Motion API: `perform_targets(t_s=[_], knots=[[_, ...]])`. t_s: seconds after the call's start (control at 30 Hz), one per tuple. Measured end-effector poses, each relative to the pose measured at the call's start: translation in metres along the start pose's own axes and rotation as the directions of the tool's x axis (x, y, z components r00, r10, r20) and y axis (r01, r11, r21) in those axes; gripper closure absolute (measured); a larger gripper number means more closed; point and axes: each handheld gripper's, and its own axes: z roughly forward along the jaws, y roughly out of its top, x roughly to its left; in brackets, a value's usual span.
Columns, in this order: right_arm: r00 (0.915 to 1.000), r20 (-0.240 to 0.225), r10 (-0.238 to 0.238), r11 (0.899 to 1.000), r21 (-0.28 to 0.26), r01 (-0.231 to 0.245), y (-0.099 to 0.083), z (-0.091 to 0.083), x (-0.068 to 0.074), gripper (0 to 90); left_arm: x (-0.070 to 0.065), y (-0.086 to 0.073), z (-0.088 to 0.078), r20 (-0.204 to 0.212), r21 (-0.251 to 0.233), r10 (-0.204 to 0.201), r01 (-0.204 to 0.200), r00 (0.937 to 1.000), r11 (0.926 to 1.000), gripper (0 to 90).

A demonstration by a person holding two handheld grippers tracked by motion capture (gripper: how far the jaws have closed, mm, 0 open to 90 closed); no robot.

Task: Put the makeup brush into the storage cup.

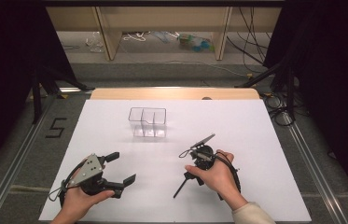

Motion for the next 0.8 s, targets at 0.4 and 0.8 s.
perform_targets(t_s=[0.4, 0.8], knots=[[0.9978, -0.002, 0.067, 0.993, 0.095, -0.066, 0.013, 0.020, 0.003, 18.4, 0.000, 0.000, 0.000, 0.003, 0.002, -0.001, 0.001, 1.0000, 1.0000, 4.3], [0.9977, 0.008, 0.067, 0.991, 0.118, -0.068, 0.016, 0.029, 0.006, 18.5, 0.000, 0.000, 0.000, 0.002, 0.004, 0.001, -0.001, 1.0000, 1.0000, 4.5]])
